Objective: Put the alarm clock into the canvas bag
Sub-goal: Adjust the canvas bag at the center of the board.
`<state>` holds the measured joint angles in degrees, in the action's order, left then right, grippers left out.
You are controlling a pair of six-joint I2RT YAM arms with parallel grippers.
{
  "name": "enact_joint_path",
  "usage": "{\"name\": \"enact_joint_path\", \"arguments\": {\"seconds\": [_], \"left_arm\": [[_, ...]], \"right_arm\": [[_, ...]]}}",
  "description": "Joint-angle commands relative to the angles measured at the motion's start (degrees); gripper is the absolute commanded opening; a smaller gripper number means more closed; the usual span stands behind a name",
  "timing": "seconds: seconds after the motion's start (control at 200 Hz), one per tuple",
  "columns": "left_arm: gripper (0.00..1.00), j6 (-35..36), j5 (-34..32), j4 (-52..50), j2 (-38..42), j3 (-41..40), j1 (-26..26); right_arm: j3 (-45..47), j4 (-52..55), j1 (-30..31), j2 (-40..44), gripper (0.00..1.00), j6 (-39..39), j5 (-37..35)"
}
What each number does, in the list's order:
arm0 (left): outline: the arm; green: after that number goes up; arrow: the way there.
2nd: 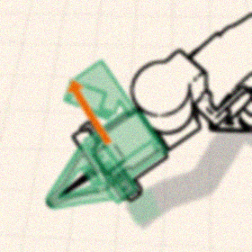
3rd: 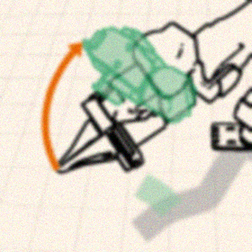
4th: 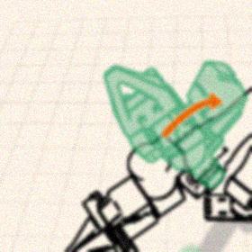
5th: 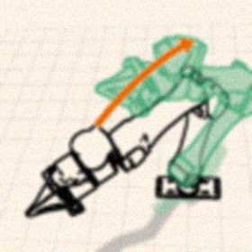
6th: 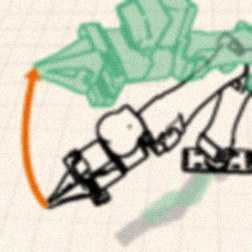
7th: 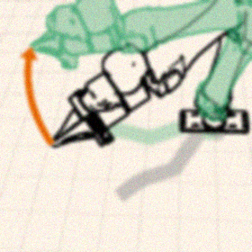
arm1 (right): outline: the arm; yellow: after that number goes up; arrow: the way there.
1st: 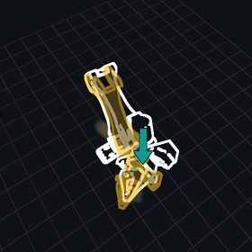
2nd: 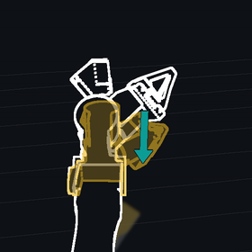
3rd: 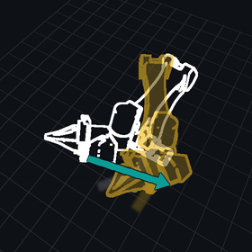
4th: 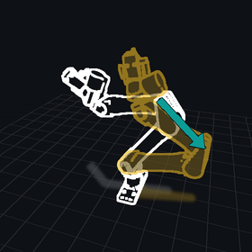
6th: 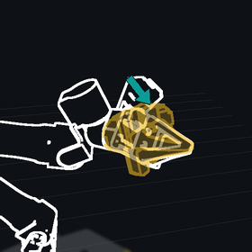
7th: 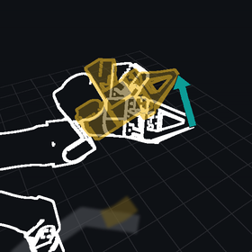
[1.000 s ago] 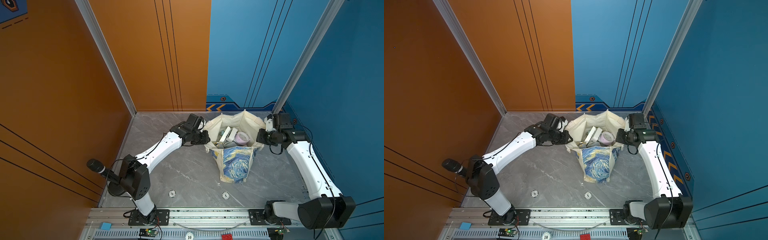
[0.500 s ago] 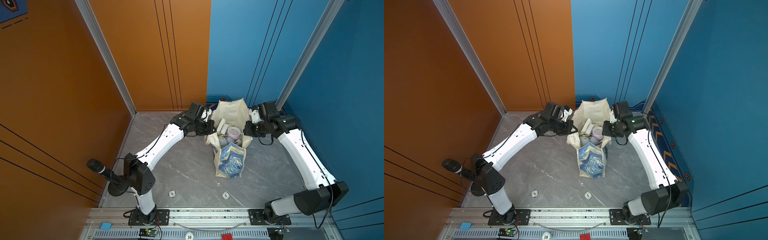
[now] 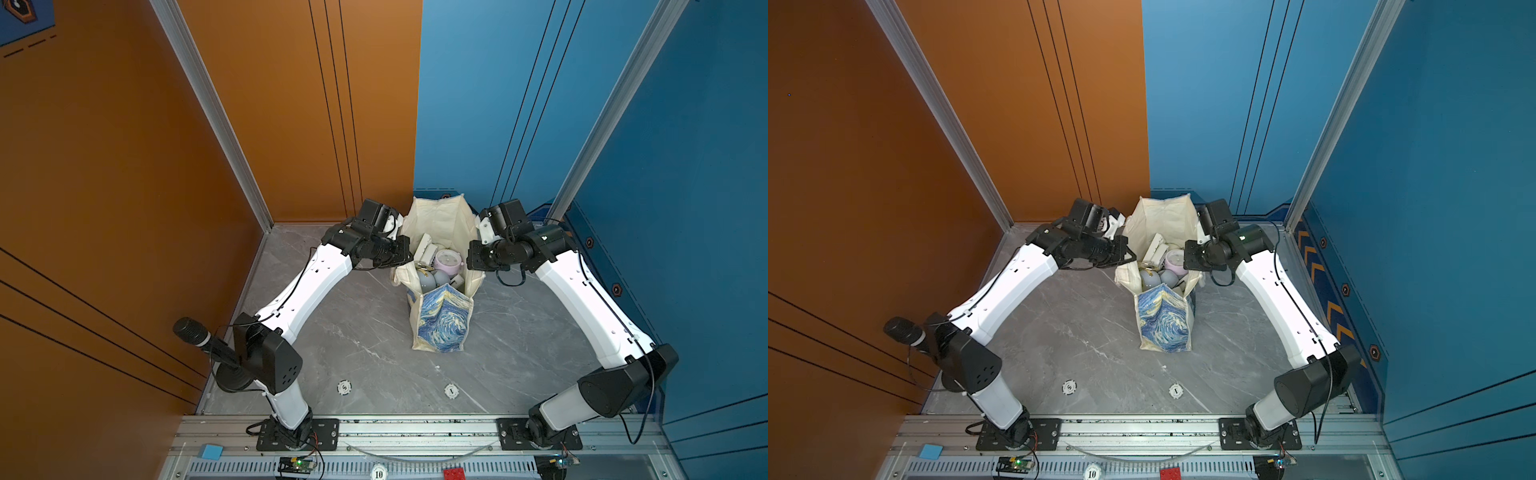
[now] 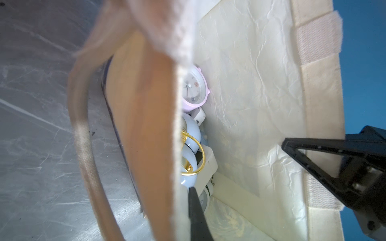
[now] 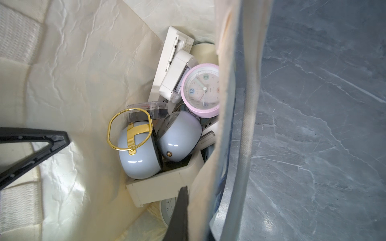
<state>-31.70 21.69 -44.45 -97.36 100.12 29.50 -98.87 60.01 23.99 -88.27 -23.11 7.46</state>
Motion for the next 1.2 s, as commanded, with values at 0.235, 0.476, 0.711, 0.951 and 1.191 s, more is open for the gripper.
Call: {"name": "enact_joint_path", "arguments": {"seconds": [0.235, 0.476, 0.711, 0.951, 1.191], "left_arm": [[0.27, 1.8, 1.8, 11.0, 8.2, -2.1, -2.1], [0.54, 2.4, 1.2, 11.4, 8.6, 0.1, -2.6], [0.66, 6.2, -5.3, 8.5, 11.1, -1.8, -7.0], [0.75, 11.1, -14.3, 5.6, 15.2, -9.4, -14.7], [0.96, 15.0, -21.8, 9.1, 17.0, -23.6, -23.1]], "right_arm": [[1.6, -11.8, 0.9, 3.6, 0.31, -1.1, -3.5], [-0.2, -10.0, -1.9, 5.2, 0.41, -0.3, -6.0], [0.1, -9.4, -7.6, 6.9, 0.49, 1.1, -5.3], [4.2, -9.6, -14.7, 8.0, 0.56, 3.3, -5.4], [18.2, -17.9, -19.5, 11.4, 1.0, 5.9, -14.9]]}}
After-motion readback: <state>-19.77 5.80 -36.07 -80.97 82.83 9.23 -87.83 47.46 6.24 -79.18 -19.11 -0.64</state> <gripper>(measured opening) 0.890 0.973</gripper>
